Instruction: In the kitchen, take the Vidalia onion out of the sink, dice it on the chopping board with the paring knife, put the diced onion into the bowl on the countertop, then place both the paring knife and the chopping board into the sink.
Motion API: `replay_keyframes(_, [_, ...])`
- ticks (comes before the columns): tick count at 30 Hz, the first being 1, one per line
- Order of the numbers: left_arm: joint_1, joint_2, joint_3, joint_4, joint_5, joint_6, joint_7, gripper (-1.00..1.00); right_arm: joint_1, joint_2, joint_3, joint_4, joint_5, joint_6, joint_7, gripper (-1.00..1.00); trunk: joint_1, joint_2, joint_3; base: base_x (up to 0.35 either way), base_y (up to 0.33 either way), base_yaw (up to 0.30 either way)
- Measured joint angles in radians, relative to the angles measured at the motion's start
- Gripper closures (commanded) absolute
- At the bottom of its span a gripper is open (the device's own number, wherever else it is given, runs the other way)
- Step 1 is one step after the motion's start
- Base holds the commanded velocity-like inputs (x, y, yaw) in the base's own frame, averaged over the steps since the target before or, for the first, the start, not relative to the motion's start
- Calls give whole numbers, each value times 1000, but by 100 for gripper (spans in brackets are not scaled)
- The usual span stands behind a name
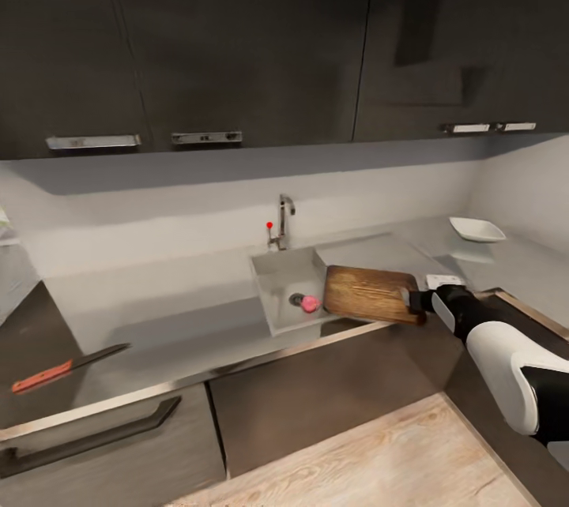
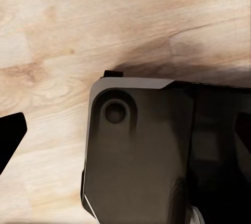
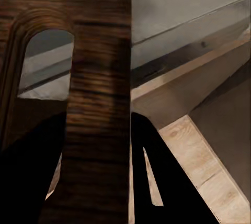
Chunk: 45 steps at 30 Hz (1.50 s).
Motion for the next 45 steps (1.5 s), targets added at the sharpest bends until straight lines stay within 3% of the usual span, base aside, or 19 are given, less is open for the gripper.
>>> replay_keyframes(27, [0,0,0,0,-1,0,0,-100,0,28,1,3,1,-1,-27,100,0,0,40,-12,279,151])
replay_keyframes(45, [0,-1,-1,-1,-1,1,0,-100,-1,38,4,19,9,0,-19,100,0,-2,65,133,91,153])
